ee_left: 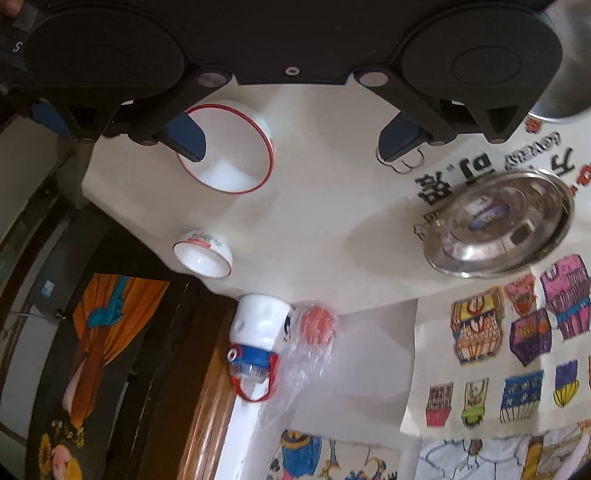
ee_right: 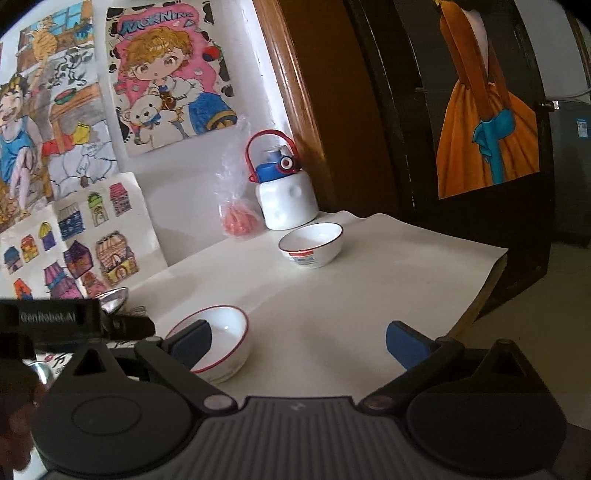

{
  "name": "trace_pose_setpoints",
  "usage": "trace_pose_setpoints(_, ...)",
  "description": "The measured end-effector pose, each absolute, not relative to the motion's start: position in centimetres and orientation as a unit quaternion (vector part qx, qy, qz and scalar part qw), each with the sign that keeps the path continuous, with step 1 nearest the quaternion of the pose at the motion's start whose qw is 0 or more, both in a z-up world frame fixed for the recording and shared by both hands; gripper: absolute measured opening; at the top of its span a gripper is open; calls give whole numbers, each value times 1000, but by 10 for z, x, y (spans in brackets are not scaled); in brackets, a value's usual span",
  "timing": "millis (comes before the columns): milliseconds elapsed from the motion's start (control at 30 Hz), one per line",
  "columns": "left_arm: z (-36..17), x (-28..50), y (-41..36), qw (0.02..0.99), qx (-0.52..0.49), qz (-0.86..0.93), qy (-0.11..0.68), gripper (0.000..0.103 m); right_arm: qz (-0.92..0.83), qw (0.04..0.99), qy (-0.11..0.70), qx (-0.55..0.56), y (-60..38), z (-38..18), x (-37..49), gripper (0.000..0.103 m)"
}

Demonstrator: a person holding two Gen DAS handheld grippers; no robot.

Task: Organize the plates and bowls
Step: 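Move both grippers to the rim of the large white red-rimmed bowl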

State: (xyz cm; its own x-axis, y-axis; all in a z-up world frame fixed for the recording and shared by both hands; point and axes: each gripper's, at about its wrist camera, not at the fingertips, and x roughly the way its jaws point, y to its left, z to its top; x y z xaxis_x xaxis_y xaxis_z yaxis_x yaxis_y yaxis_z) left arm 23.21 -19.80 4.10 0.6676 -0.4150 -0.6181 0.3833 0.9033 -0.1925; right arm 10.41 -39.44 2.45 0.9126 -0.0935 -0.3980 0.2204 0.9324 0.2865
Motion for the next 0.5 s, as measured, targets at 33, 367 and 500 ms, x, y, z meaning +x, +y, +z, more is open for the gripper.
trace_pose_setpoints(33, 36, 234, -202, 912, -25, -215, 348, 100, -82, 964, 193, 163, -395, 23, 107, 103)
trace_pose_setpoints(367, 16, 241, -207, 920, -47, -179, 345, 98, -81, 963, 209, 152, -390, 11, 136, 89)
trace_pose_setpoints(500, 13, 242, -209, 920, -48, -175, 348, 89, -71, 962, 215, 155, -388, 7, 142, 81)
